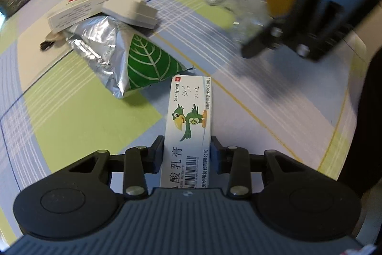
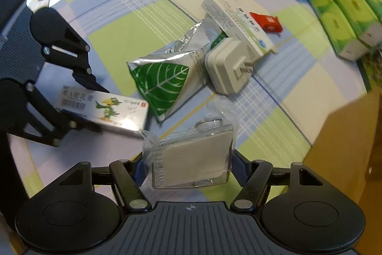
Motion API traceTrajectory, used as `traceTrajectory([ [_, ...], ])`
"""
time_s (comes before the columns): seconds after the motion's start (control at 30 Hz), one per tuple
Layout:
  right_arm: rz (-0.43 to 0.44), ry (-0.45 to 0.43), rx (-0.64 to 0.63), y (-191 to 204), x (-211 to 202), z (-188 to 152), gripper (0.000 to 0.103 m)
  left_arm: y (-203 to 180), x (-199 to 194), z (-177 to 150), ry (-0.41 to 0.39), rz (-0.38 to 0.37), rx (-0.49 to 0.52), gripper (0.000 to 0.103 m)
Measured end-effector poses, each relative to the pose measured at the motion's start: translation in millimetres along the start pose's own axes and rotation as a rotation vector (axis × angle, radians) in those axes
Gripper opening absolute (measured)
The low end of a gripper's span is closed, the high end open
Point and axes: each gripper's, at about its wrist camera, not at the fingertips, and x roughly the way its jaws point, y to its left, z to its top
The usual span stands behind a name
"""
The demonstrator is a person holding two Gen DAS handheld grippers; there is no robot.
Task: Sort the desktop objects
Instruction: 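Grasp the white parrot ointment box with the left tool while the right tool grasps the clear tray, then carry the clear tray and ointment box over the cardboard box and release both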
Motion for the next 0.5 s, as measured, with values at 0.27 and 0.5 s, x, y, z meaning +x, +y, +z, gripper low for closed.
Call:
traceTrajectory([
  [0.27, -0.002, -0.108, 0.168, 10, -47, -32, 0.066, -25, -35, -1, -0.061, 0.086, -0.183, 0.033],
  [0.5, -0.024, -0.265, 0.329, 16, -109, -67, 0.066, -58, -81, 1, -0.179, 0.083, -0.328, 0.033],
])
